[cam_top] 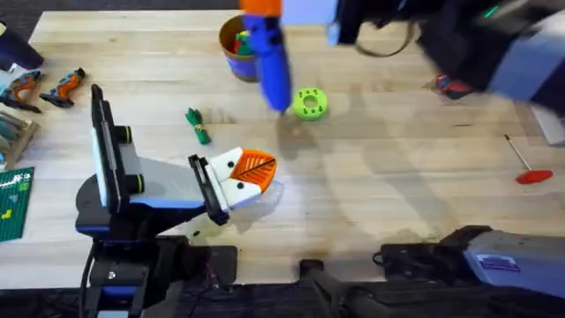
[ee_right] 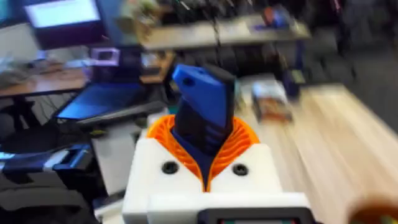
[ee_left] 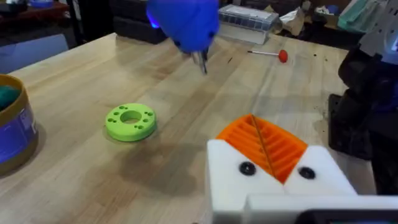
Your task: Pick up the gripper from the table and insert it into the empty holder that is missing its gripper. Then pick up a screw, insert it into the mounting hole, and use the screwdriver to tighten it. Finally, clean up the table by picking up the vegetable and placing it into the bucket.
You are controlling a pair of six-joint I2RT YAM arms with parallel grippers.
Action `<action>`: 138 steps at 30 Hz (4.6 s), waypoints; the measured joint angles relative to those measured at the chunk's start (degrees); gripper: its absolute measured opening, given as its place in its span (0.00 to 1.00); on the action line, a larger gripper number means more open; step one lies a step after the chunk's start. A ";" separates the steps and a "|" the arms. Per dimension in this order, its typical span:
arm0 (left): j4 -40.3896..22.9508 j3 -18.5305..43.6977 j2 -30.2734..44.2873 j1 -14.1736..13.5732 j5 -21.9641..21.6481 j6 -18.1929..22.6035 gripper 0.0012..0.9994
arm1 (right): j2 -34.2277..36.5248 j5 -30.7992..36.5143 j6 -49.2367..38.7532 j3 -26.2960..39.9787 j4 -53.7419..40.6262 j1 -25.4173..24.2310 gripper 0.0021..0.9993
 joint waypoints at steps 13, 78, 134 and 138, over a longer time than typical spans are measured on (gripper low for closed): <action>-0.01 0.00 -0.02 0.00 -0.01 0.00 0.00 | 0.00 24.51 -27.43 17.03 -60.99 -16.01 0.03; -0.01 0.63 -0.02 0.00 -7.32 -2.71 0.99 | 7.00 42.47 -17.29 18.13 -81.30 -15.15 0.99; -52.46 65.13 85.38 6.05 -63.90 -25.27 0.99 | -21.14 35.66 -21.75 4.27 -89.80 -31.54 0.99; -48.98 65.13 92.83 7.65 -58.94 -26.60 0.97 | -21.13 35.79 -21.77 4.27 -89.80 -31.17 0.99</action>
